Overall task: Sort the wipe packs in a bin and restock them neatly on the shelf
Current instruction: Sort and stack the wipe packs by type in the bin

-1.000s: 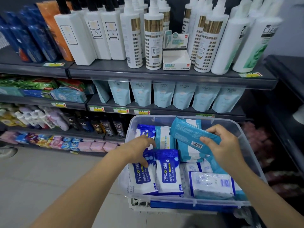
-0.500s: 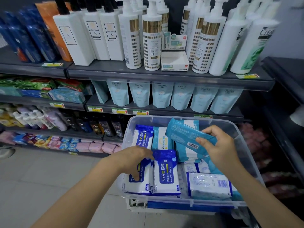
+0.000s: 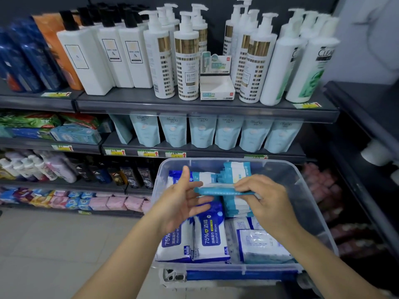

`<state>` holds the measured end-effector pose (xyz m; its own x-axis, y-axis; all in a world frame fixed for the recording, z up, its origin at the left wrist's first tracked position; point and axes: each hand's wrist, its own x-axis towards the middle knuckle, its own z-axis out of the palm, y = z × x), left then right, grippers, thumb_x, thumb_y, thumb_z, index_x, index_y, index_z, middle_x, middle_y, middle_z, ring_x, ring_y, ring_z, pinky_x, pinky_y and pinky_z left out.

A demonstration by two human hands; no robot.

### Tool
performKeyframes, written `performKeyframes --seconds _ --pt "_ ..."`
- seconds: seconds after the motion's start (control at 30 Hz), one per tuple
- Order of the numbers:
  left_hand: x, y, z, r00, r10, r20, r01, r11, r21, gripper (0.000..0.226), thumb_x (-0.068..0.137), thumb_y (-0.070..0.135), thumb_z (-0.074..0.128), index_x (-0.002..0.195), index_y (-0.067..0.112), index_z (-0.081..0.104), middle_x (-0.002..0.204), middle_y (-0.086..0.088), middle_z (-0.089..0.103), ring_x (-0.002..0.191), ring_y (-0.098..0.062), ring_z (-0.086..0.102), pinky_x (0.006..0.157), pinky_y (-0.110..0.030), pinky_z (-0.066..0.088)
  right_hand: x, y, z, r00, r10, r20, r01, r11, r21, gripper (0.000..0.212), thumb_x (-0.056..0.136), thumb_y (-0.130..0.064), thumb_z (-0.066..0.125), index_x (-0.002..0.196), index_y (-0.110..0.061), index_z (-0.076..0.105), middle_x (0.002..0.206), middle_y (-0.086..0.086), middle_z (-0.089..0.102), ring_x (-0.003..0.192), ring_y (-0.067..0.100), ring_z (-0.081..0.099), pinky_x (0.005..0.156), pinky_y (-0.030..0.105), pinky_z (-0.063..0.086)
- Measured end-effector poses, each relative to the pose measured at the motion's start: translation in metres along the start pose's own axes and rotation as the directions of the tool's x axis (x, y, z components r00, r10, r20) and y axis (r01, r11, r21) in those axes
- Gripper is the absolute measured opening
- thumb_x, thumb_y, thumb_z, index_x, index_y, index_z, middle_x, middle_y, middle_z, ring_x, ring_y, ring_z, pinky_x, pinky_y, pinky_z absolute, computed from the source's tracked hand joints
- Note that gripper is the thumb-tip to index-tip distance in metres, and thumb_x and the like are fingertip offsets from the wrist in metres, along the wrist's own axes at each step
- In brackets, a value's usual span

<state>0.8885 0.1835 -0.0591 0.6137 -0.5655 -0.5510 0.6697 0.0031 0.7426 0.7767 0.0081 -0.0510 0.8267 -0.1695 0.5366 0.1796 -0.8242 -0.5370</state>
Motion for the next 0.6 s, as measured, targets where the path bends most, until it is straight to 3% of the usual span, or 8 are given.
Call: performKeyframes --seconds 0.1,0.17,0.2,0.3,0.37,0.5,0.6 --pt "0.004 -0.006 0.012 1.0 -0.005 -0.028 0.005 1.0 -0.008 0.026 0.091 0.018 0.061 0.112 0.002 0.06 0.109 -0.017 0.068 0.079 -0.018 0.071 0.06 -0.023 0.057 -0.002 0.008 0.001 0.992 -0.096 0.081 0.102 0.992 -0.075 0.029 0.068 0.008 0.055 0.081 -0.01 0.075 0.087 0.0 0.07 0.092 0.005 0.053 0.081 0.019 0.05" --pt "0.008 -0.011 0.015 0.998 0.023 -0.058 -0.025 0.999 -0.033 0.026 0.088 0.004 0.062 0.114 0.002 0.059 0.106 -0.014 0.069 0.081 -0.017 0.07 0.057 -0.022 0.056 -0.006 0.015 -0.001 0.995 -0.076 0.063 0.082 0.992 -0.098 0.032 0.069 0.004 0.051 0.083 -0.01 0.076 0.093 -0.001 0.07 0.097 0.008 0.051 0.085 0.028 0.047" --pt "0.009 -0.013 0.017 0.998 0.045 -0.053 -0.047 0.998 -0.031 0.023 0.089 0.001 0.06 0.112 0.003 0.06 0.104 -0.012 0.07 0.082 -0.017 0.071 0.058 -0.023 0.056 -0.007 0.018 -0.003 0.999 -0.031 0.039 0.035 0.994 -0.099 0.036 0.068 0.007 0.051 0.09 -0.01 0.075 0.097 -0.001 0.068 0.1 0.009 0.049 0.088 0.028 0.045" --pt "0.009 -0.016 0.023 0.991 0.123 -0.058 -0.12 0.992 0.042 0.021 0.09 0.002 0.059 0.11 0.009 0.061 0.105 -0.007 0.072 0.092 -0.019 0.07 0.065 -0.027 0.057 -0.01 0.03 -0.012 0.985 0.175 -0.004 -0.175 0.983 -0.052 0.057 0.069 0.022 0.053 0.114 -0.01 0.066 0.112 -0.006 0.058 0.108 0.008 0.047 0.097 0.011 0.034" --pt "0.011 -0.018 0.026 0.982 0.172 -0.084 -0.164 0.983 0.087 0.024 0.09 0.002 0.059 0.112 0.011 0.06 0.107 -0.005 0.071 0.095 -0.02 0.07 0.069 -0.03 0.058 -0.011 0.039 -0.018 0.946 0.325 0.012 -0.325 0.945 0.046 0.058 0.075 0.022 0.052 0.119 -0.015 0.062 0.116 -0.007 0.056 0.109 0.01 0.053 0.096 0.01 0.037" --pt "0.016 -0.022 0.041 0.967 0.22 -0.126 -0.21 0.974 0.088 0.027 0.089 -0.001 0.059 0.112 0.013 0.058 0.108 -0.006 0.07 0.094 -0.021 0.07 0.069 -0.032 0.059 -0.008 0.05 -0.026 0.799 0.586 0.136 -0.591 0.723 0.357 0.031 0.093 -0.006 0.052 0.114 -0.029 0.057 0.114 -0.008 0.064 0.102 0.007 0.061 0.086 0.022 0.051" --pt "0.021 -0.028 0.054 0.958 0.25 -0.139 -0.238 0.966 0.095 0.026 0.09 -0.002 0.058 0.109 0.016 0.058 0.106 -0.004 0.071 0.094 -0.021 0.07 0.072 -0.033 0.058 -0.008 0.058 -0.029 0.685 0.648 0.333 -0.72 0.531 0.447 0.02 0.092 -0.02 0.055 0.109 -0.031 0.057 0.112 -0.005 0.066 0.1 0.01 0.064 0.08 0.03 0.056"
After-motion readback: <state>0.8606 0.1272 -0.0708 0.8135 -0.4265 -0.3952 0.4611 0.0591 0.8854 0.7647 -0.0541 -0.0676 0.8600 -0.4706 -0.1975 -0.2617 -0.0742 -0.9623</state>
